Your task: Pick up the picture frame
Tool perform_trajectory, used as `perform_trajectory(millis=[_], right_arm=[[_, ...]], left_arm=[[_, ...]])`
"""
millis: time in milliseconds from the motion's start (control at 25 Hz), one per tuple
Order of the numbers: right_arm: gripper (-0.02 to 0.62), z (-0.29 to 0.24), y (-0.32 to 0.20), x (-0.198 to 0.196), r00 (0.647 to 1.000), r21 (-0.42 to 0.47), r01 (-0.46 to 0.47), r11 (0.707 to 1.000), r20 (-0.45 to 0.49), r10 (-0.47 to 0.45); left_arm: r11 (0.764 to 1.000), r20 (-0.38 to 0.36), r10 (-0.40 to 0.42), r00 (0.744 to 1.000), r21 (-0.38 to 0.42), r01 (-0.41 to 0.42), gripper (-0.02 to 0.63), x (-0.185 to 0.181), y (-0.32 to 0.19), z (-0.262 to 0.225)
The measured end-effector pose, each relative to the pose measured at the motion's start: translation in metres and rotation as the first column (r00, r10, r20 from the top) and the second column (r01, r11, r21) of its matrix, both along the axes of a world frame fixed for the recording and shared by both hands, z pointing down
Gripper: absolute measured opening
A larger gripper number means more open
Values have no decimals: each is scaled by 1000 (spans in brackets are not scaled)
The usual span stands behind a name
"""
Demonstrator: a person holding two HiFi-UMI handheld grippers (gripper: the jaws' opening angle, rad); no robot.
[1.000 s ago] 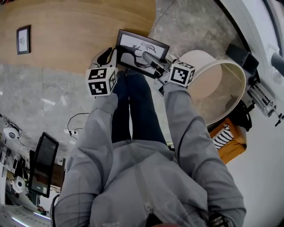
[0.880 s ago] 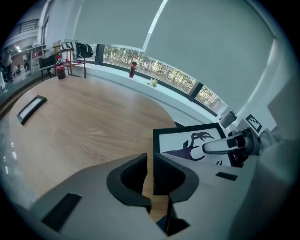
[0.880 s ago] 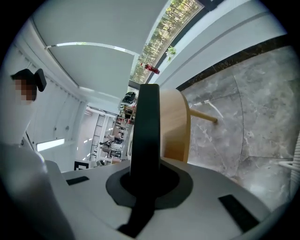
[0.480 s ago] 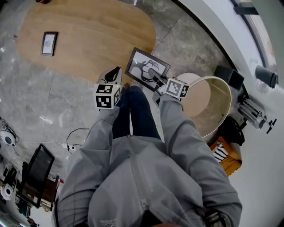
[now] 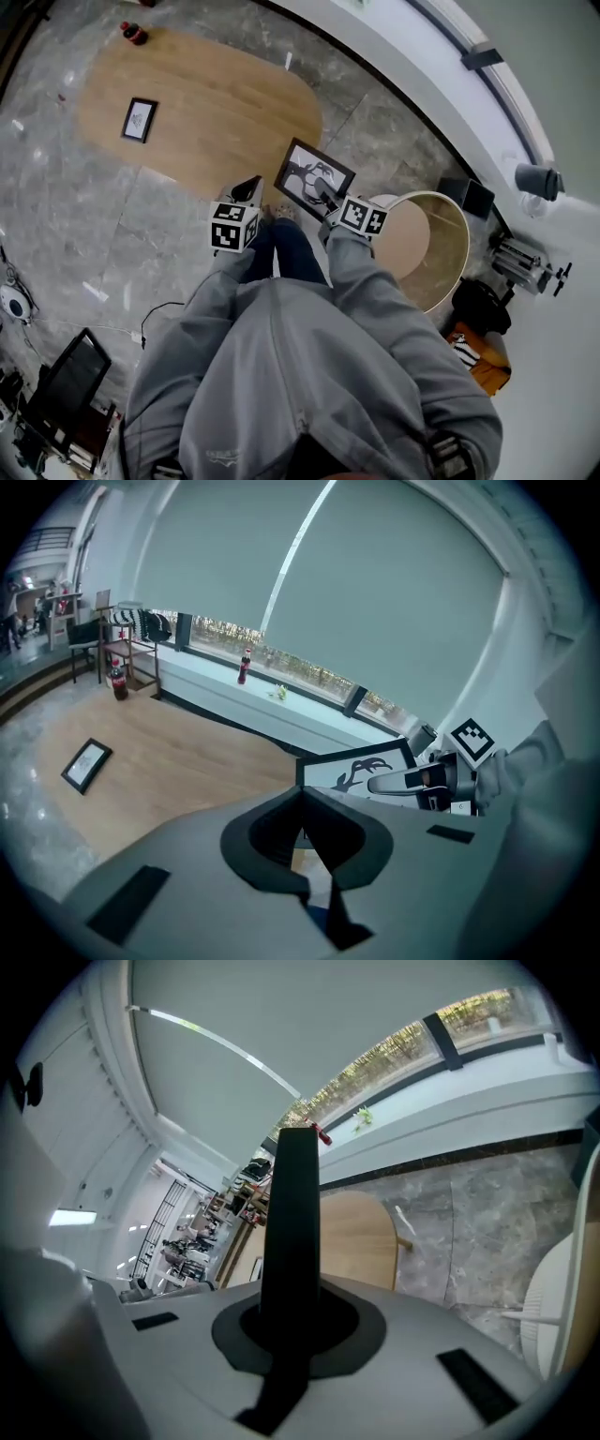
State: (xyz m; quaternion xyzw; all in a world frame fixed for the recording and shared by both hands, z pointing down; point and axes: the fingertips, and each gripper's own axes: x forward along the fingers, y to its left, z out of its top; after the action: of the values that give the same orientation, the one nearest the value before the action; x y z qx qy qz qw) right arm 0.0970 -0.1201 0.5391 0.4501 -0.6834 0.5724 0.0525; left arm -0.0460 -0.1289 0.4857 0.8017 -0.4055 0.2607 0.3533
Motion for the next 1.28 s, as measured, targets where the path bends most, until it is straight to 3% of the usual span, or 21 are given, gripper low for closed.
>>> perform_trajectory(millis=[160,280,640,920,1280], right_arm=[[36,-56,-4,-1,999,88,25,996,-37,-22],[35,-96,-7,-7,997,161,56,985,-70,-45],[35,-223,-28,-19,981,394,137,909,-182,-70],[35,-302,-26,-23,972,511,122,851,-237,3],[35,-380,-22,-34,933,646,184,741,-353,76]], left_arm=[[998,8,-16,1000,57,15,18,-1,6,-52],[995,-28,-37,999,88,39,18,-3,12,-88],[968,-145,-55,988,233,88,18,-2,3,-192],[892,-59,-11,998,451,37,18,-9,7,-265],[802,-99,-57,993,589,104,18,-30,13,-339]])
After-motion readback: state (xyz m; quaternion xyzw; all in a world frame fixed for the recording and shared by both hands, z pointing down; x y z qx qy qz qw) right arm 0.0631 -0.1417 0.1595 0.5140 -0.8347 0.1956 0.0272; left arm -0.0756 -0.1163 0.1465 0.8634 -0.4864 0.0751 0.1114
